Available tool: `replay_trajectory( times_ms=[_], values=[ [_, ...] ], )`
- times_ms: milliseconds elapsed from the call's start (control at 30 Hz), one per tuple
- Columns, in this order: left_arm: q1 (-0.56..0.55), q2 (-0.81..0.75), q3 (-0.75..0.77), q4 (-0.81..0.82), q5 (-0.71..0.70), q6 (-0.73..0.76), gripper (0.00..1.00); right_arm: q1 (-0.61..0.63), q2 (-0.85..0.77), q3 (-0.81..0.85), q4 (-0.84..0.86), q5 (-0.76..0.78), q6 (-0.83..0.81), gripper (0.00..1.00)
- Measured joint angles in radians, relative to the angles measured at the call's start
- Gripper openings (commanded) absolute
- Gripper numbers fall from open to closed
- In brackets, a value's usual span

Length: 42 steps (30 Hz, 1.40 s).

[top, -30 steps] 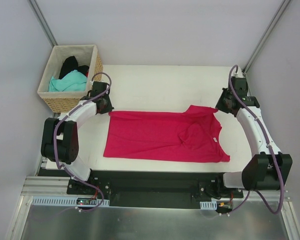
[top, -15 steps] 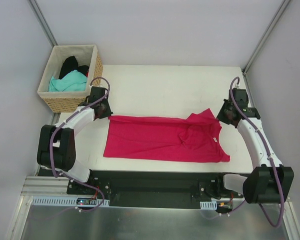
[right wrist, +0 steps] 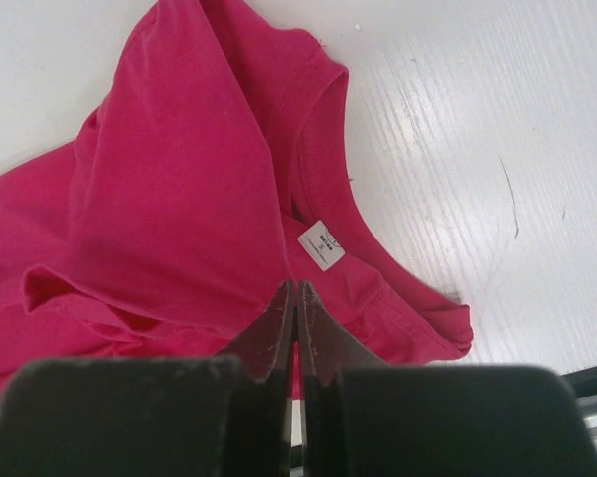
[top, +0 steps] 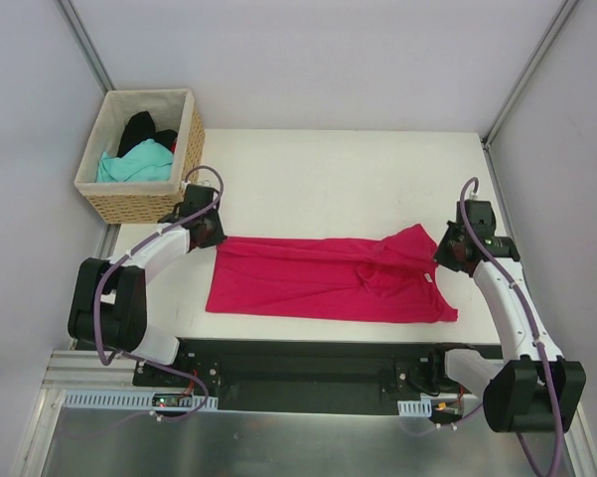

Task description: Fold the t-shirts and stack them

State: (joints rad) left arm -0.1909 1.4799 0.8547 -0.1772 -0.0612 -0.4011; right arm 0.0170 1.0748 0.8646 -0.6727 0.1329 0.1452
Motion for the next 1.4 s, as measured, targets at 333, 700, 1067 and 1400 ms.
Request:
replay_trajectory(
  times_ms=[333,700,1067,1400],
  values=[
    [-0.006,-0.086,-0.08,0.005,-0.012,0.0,0.0,-0.006,-0.051,-0.059,-0.033,-0.002,-0.005,0.01],
    [-0.006,-0.148,-0.101,0.005,-0.021,0.0,0.0,-0.007,-0.106,-0.055,-0.076,-0.01,-0.023,0.01],
    [-0.019,-0.171,-0.145,0.004,-0.027,-0.001,0.0,-0.007,-0.146,-0.063,-0.102,-0.03,-0.026,0.01],
    [-0.029,-0.171,-0.167,0.0,-0.034,-0.006,0.0,-0.007,-0.157,-0.145,-0.11,-0.037,-0.024,0.01]
  ],
)
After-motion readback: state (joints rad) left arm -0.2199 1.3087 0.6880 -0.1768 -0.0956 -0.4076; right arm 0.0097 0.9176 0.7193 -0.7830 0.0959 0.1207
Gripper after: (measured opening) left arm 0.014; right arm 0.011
